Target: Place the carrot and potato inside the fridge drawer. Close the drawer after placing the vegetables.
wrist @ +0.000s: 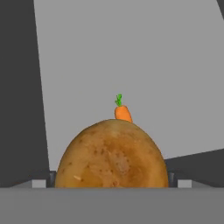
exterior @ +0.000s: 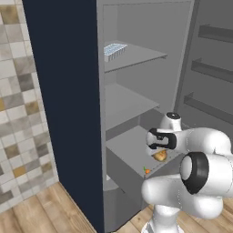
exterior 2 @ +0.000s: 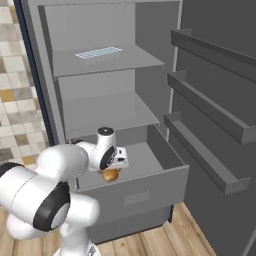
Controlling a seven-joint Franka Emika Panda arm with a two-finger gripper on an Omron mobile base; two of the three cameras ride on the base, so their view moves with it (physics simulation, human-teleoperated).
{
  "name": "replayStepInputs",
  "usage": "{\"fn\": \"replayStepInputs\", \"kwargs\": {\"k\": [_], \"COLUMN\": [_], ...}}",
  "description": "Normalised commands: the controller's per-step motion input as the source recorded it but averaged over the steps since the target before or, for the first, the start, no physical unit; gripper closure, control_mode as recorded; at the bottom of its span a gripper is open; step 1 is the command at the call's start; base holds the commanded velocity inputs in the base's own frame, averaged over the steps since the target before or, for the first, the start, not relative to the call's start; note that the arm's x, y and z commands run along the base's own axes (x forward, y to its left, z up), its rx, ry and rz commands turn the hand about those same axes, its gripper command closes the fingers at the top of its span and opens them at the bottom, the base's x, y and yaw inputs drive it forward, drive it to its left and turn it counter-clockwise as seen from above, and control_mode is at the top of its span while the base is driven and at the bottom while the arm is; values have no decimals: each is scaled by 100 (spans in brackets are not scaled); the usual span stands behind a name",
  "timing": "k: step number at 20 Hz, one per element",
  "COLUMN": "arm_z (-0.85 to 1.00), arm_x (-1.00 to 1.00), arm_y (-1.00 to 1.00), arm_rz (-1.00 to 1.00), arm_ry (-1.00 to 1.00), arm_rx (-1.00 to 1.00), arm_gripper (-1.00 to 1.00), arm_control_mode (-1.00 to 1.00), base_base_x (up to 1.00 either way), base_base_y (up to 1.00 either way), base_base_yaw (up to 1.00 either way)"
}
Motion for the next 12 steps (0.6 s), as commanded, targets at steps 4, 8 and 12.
{"fn": "replayStepInputs", "kwargs": {"k": [4, 8, 12], "arm_z": [-50, -60, -45], "arm_x": [10, 1, 0], "arm_y": [0, 0, 0], "arm_rz": [1, 2, 0], "arm_ry": [0, 0, 0], "arm_rx": [0, 0, 0], "arm_gripper": [100, 100, 100], "arm_control_mode": [-100, -100, -100], "base_base_x": [0, 0, 0], "base_base_y": [0, 0, 0], "base_base_yaw": [0, 0, 0]}}
